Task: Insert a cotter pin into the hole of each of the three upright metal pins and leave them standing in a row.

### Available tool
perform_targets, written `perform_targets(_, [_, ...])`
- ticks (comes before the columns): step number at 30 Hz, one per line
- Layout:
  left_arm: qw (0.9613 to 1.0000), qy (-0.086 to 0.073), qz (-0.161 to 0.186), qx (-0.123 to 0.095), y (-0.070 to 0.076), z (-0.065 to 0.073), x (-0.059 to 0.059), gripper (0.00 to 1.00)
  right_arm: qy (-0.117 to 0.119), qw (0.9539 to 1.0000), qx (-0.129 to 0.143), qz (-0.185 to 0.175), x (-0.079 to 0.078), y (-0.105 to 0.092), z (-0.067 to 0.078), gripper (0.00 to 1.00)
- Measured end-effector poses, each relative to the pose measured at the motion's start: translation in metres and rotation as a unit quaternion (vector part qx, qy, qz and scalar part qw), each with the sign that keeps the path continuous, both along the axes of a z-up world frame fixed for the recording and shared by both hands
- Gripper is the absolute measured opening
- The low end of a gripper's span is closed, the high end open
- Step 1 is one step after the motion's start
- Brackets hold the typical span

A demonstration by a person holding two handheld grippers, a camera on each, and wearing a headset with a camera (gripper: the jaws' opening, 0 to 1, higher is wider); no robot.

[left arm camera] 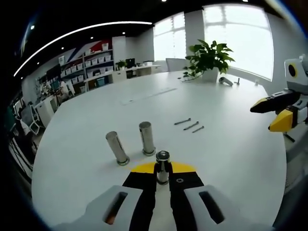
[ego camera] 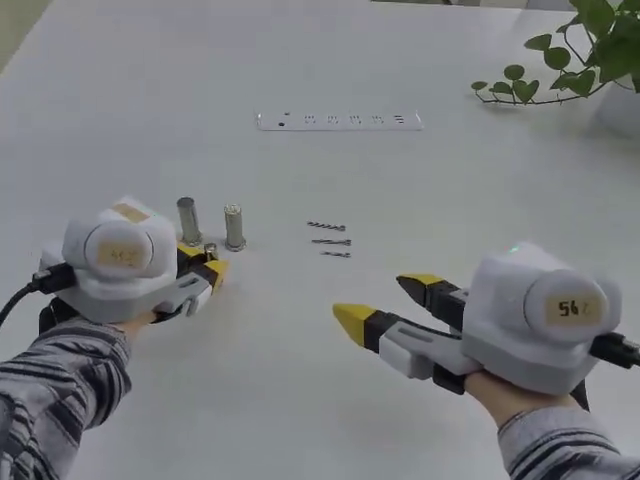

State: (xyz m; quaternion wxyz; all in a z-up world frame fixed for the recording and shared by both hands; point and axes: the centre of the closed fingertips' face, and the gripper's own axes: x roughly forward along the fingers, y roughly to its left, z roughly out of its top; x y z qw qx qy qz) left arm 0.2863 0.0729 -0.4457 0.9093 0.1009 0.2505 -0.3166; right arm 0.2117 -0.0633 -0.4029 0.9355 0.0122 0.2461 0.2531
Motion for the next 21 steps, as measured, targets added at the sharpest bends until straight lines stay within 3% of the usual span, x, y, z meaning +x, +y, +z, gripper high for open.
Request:
perform_targets(10, [0.9997,0.006,-0.024,-0.005,-0.019,-0.003,-0.030,0.05,-0.002,1.0000,-0.003,0.004,-0.012,-0.003,0.003,0.47])
perform_targets(21, [0.9991,0.007,-0.040,-0.007,-0.025,-0.011,-0.039,0.05,0.008,1.0000,-0.003,0.002,-0.022,-0.009,-0.002,0.47])
